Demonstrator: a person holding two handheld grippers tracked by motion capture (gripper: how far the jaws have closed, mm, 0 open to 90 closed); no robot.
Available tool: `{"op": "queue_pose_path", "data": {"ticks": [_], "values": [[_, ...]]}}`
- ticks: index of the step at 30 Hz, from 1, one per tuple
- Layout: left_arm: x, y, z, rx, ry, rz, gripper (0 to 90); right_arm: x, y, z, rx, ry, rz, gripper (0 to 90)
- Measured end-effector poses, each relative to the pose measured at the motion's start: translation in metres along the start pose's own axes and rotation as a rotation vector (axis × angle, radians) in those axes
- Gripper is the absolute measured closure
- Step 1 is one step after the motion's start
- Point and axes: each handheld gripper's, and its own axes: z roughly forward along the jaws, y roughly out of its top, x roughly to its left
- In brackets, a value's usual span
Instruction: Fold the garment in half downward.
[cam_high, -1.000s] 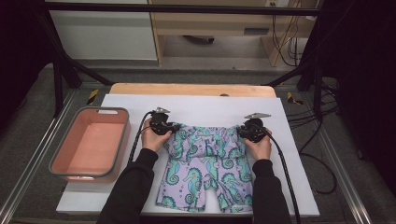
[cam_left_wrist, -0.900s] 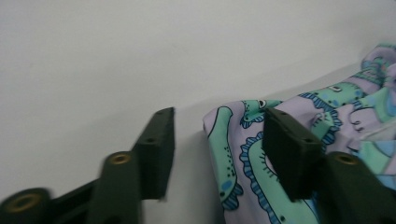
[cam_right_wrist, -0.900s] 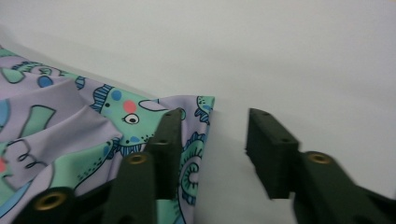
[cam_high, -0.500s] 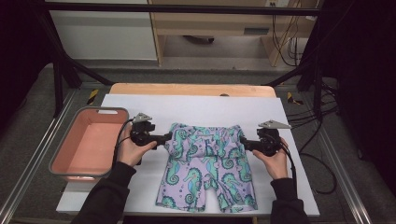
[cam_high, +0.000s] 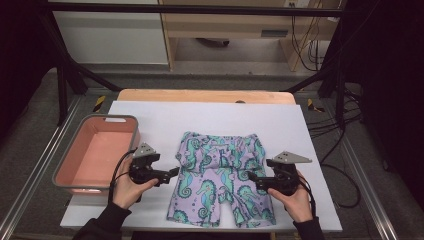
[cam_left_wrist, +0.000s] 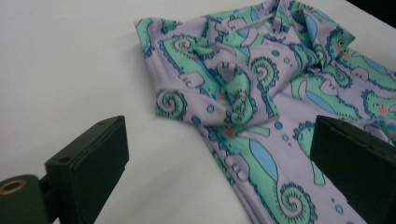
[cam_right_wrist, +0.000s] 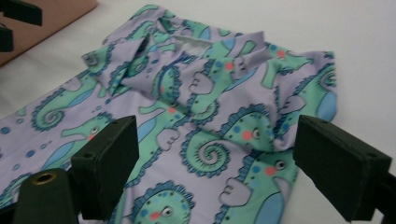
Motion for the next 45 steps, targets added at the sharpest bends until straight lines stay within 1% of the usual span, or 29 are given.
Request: {"op": "queue_pose_path", "data": {"ticks": [2, 6, 8, 10, 11, 14, 15, 17, 21, 25, 26, 28, 29, 32, 33, 34, 36, 38, 40, 41, 43, 45], "values": [[-0.003, -0.007, -0.004, 0.007, -0.007, -0.008, 6.4, 0.005, -0.003, -0.001, 0.004, 0.013, -0.005, 15.9], [-0.011, -0.021, -0.008, 0.019, 0.004, 0.000, 10.9, 0.018, -0.013, -0.004, 0.029, 0.057, -0.016, 18.9], [-0.014, -0.026, -0.008, 0.013, -0.007, 0.002, 17.8, 0.022, -0.017, -0.007, 0.038, 0.074, -0.017, 22.7], [-0.018, -0.030, -0.007, 0.015, -0.019, -0.006, 20.0, 0.027, -0.021, -0.009, 0.043, 0.093, -0.011, 26.0], [-0.021, -0.032, -0.006, 0.020, -0.021, 0.000, 22.8, 0.030, -0.023, -0.008, 0.047, 0.105, -0.021, 27.3], [-0.026, -0.038, -0.002, 0.050, -0.029, 0.016, 30.9, 0.041, -0.030, -0.006, 0.084, 0.138, -0.040, 31.3], [-0.028, -0.039, -0.001, 0.058, -0.032, 0.015, 33.9, 0.044, -0.032, -0.004, 0.095, 0.147, -0.044, 33.4], [-0.030, -0.042, 0.002, 0.083, -0.046, 0.010, 38.0, 0.049, -0.035, -0.002, 0.098, 0.158, -0.055, 37.1], [-0.034, -0.047, 0.004, 0.111, -0.041, 0.007, 45.0, 0.058, -0.042, 0.002, 0.116, 0.180, -0.068, 44.4], [-0.038, -0.052, 0.004, 0.133, -0.030, 0.014, 53.7, 0.065, -0.048, 0.004, 0.144, 0.191, -0.077, 54.1], [-0.039, -0.052, 0.004, 0.136, -0.034, 0.012, 56.3, 0.066, -0.050, 0.005, 0.156, 0.193, -0.078, 56.7], [-0.039, -0.052, 0.004, 0.138, -0.047, -0.007, 59.7, 0.068, -0.053, 0.007, 0.176, 0.196, -0.084, 61.6], [-0.039, -0.052, 0.004, 0.147, -0.050, -0.011, 62.0, 0.069, -0.054, 0.008, 0.188, 0.194, -0.088, 63.5], [-0.039, -0.053, 0.004, 0.164, -0.056, -0.021, 66.9, 0.072, -0.055, 0.013, 0.217, 0.192, -0.090, 72.9], [-0.040, -0.053, 0.004, 0.170, -0.057, -0.022, 68.3, 0.073, -0.056, 0.014, 0.218, 0.188, -0.094, 77.1], [-0.040, -0.053, 0.004, 0.171, -0.055, -0.022, 69.4, 0.074, -0.056, 0.015, 0.232, 0.185, -0.103, 81.0], [-0.040, -0.053, 0.004, 0.174, -0.057, -0.023, 71.1, 0.075, -0.056, 0.018, 0.247, 0.190, -0.105, 87.6], [-0.040, -0.053, 0.004, 0.176, -0.056, -0.023, 73.2, 0.077, -0.055, 0.021, 0.264, 0.190, -0.115, 89.2], [-0.041, -0.053, 0.004, 0.178, -0.057, -0.023, 75.2, 0.078, -0.054, 0.021, 0.261, 0.202, -0.116, 89.4], [-0.041, -0.053, 0.004, 0.180, -0.059, -0.022, 76.7, 0.079, -0.052, 0.021, 0.251, 0.208, -0.108, 89.5], [-0.041, -0.053, 0.004, 0.183, -0.063, -0.021, 80.2, 0.081, -0.049, 0.021, 0.226, 0.235, -0.096, 89.4], [-0.042, -0.053, 0.004, 0.184, -0.068, -0.017, 83.1, 0.084, -0.049, 0.024, 0.232, 0.233, -0.091, 89.2]]}}
